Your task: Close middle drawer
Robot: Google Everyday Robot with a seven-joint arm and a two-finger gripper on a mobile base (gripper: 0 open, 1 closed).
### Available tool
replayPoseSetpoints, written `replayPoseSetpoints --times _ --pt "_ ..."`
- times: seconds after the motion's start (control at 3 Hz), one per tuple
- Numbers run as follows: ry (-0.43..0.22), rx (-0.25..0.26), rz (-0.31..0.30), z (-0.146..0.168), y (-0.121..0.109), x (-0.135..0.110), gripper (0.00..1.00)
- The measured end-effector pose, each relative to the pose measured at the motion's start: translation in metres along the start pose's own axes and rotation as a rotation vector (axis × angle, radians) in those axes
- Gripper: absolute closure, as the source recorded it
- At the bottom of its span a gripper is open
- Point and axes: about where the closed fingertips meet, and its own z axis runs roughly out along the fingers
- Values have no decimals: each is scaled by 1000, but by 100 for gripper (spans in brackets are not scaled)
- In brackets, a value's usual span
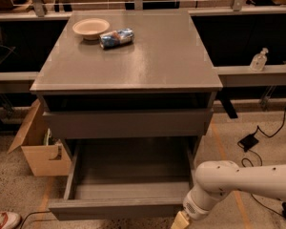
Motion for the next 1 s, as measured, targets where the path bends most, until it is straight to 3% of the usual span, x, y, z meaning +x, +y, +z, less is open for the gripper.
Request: replayPoseSetpoints --times 0.67,1.0 --pt "-136 49 -64 4 -10 -28 88" --pt "-215 89 -86 4 -22 -45 100"
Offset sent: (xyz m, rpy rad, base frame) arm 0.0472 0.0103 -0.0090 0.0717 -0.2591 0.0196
